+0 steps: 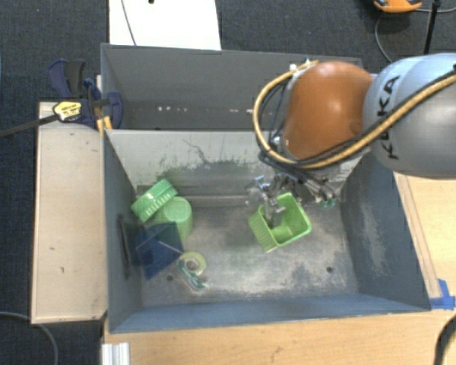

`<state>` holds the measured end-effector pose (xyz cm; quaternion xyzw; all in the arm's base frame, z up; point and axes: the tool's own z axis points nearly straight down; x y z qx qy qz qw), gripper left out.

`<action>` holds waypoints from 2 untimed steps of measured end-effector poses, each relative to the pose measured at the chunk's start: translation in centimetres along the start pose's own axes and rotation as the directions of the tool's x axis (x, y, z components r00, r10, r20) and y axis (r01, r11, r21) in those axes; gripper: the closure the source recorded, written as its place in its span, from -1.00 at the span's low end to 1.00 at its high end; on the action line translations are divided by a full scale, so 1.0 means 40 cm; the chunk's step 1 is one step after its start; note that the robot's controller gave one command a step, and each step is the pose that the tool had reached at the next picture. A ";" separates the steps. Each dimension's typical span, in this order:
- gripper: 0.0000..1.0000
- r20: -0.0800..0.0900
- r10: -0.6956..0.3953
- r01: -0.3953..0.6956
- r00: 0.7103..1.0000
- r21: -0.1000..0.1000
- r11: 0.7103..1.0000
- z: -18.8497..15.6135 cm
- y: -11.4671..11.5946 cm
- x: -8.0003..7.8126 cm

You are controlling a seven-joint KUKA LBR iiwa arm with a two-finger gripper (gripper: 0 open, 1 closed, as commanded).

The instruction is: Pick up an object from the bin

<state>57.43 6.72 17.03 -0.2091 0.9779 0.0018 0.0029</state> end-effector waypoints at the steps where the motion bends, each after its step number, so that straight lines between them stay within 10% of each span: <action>1: 1.00 0.000 0.001 -0.001 1.000 0.000 1.000 0.000 0.000 0.000; 2: 1.00 0.003 0.054 -0.054 0.999 0.000 0.999 -0.196 -0.017 0.042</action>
Offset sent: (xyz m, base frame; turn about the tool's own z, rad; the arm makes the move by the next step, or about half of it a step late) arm -0.0139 -0.0134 0.0778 0.0534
